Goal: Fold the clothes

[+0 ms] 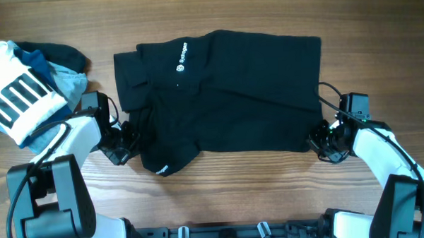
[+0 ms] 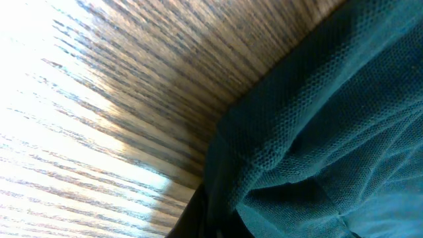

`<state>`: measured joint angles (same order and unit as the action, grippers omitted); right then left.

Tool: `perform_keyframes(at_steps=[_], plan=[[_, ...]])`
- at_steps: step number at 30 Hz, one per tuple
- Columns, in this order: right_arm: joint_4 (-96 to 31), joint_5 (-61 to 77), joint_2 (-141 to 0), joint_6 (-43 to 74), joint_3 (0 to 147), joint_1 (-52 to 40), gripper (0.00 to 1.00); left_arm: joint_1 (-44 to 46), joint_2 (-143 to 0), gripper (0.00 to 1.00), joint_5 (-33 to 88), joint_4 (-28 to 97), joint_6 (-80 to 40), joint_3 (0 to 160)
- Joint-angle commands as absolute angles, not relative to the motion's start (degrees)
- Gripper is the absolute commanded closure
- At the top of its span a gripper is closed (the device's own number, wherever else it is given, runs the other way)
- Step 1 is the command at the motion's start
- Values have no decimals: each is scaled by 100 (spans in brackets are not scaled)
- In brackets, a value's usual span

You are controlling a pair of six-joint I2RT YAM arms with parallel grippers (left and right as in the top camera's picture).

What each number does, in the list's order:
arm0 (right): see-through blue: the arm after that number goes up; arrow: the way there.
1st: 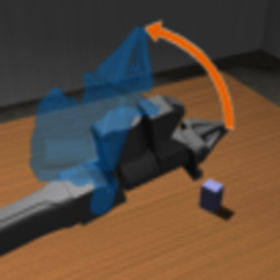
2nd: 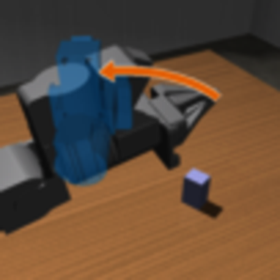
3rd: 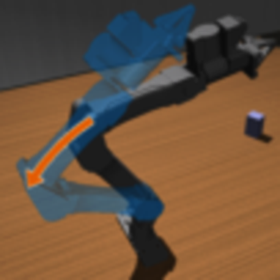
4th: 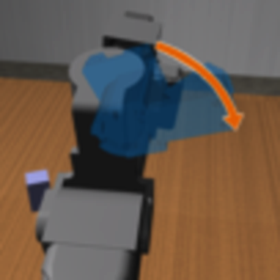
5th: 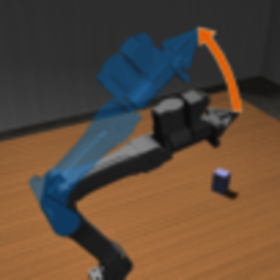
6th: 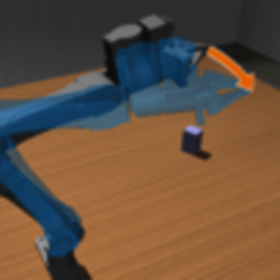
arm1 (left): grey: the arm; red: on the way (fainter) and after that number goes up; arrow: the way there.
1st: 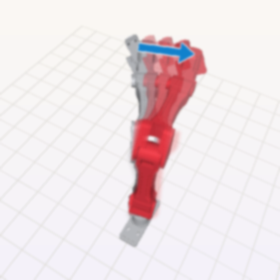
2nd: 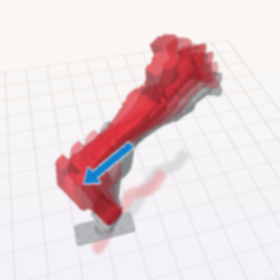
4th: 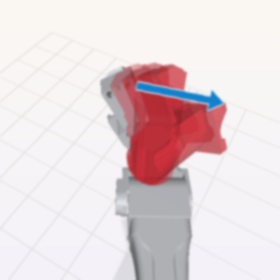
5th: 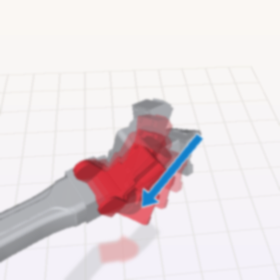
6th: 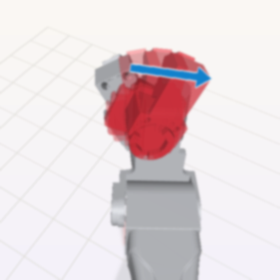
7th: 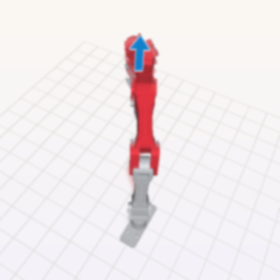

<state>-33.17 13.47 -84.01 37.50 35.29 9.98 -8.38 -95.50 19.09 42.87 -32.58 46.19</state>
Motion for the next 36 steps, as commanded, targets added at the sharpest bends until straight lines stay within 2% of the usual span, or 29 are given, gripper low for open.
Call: perform_keyframes(at_steps=[1, 5, 9, 11, 16, 20, 25, 30, 33, 36], plan=[[-3378, 1393, -8617, 3739, 3326, 980, 96, -854, -9653, 96, 1507, 4425, -3109, 4495], [-4123, 1422, -8287, 2998, 4746, 982, 96, -854, -9209, 96, 1973, 4838, -2344, 5223], [-5472, 1356, -8182, 2231, 7371, 982, 96, -854, -8344, 96, 2340, 5098, -1927, 6626], [-5846, 1332, -8160, 2086, 8160, 985, 96, -854, -7905, 96, 2338, 5203, -1927, 7175], [-6726, 1155, -8042, 1767, 9701, 989, 96, -854, -6869, 96, 2335, 5435, -1929, 8145], [-6993, 943, -7669, 1647, 10335, 989, 96, -854, -6132, 96, 2309, 5400, -1979, 8578], [-6740, 685, -7485, 1313, 10447, 989, 96, -854, -5887, 96, 2051, 4613, -1994, 8643], [-6158, 856, -8512, 919, 10447, 987, 96, -832, -7124, 96, 2080, 4095, -1992, 8643], [-5356, 1181, -9266, 851, 10447, 972, 96, -659, -8167, 96, 2080, 3400, -1990, 8643], [-3872, 1525, -9933, 952, 10447, 895, 96, -447, -9192, 96, 2078, 1898, -2053, 8650]])
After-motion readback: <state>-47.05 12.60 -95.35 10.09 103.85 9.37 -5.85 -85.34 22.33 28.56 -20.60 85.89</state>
